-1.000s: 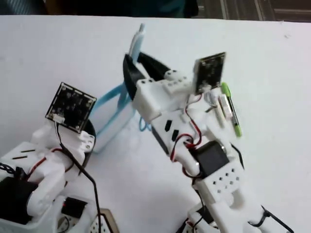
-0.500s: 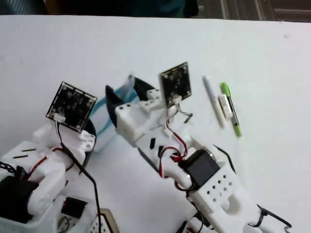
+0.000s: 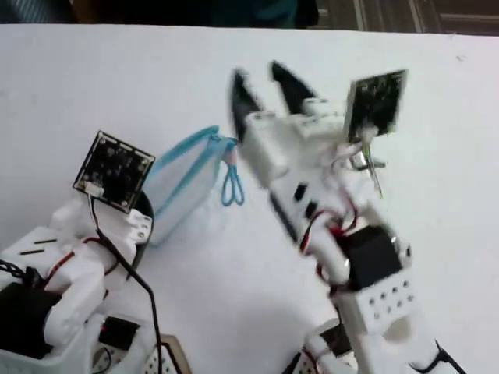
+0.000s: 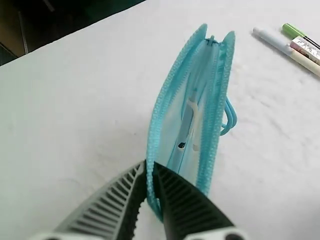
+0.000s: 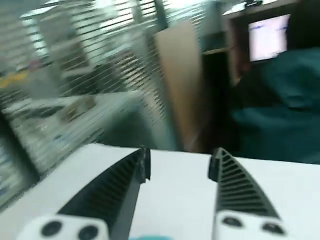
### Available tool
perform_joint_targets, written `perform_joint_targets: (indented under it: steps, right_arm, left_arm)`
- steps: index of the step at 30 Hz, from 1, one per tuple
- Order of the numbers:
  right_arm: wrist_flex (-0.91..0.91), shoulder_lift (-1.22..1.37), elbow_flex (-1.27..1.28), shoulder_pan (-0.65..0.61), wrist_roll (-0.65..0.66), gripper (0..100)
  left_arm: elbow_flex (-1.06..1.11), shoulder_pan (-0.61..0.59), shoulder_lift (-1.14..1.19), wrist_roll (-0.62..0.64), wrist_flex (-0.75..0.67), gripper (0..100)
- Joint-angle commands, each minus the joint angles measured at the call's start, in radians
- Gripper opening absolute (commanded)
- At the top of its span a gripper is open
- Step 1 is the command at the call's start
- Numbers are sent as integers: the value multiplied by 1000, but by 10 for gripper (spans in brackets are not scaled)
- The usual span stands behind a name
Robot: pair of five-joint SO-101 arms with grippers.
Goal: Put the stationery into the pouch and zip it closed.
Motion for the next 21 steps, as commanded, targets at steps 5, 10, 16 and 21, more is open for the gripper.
perform_joint_targets:
  steps: [5,10,16,21]
  right_arm:
    - [302,252,-51,334,448,145]
    - [429,541,-146,522,632,145]
    - [519,849,-328,524,786,146]
    - [535,1081,-532,484,790,146]
  left_arm:
    - [0,-12,19,8,-5,24]
    - [0,-7,19,8,-5,24]
    - [2,-7,19,8,-2,24]
    - [2,-12,19,8,3,24]
